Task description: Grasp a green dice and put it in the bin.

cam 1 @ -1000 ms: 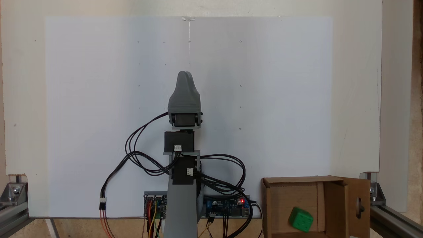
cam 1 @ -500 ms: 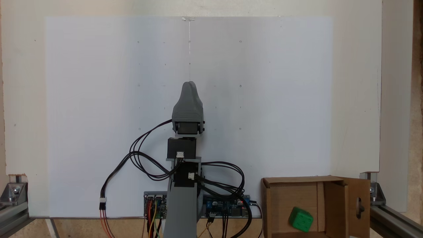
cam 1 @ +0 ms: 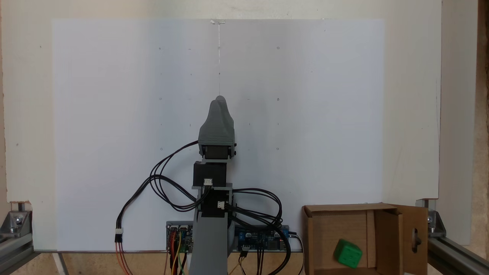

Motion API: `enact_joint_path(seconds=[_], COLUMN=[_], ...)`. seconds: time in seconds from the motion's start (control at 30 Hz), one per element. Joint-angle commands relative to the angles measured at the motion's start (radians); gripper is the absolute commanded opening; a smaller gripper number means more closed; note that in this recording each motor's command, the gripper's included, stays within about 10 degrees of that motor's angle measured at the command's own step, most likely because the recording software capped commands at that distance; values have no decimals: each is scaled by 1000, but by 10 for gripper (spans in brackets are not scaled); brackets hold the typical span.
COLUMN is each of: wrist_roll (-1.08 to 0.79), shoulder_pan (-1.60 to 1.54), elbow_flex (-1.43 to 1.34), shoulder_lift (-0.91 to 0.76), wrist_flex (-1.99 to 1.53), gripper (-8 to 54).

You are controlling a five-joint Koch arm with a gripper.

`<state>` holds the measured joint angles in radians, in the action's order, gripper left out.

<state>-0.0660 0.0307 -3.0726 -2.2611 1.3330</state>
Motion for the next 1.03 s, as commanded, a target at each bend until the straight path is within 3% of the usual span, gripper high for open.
enact_joint_path(seconds=[0.0,1.0], wrist_roll=[37,34], shoulder_pan=[6,9], elbow_flex=[-49,-55], shoulder_lift=[-107,-103], wrist_flex=[64,43], gripper=[440,446])
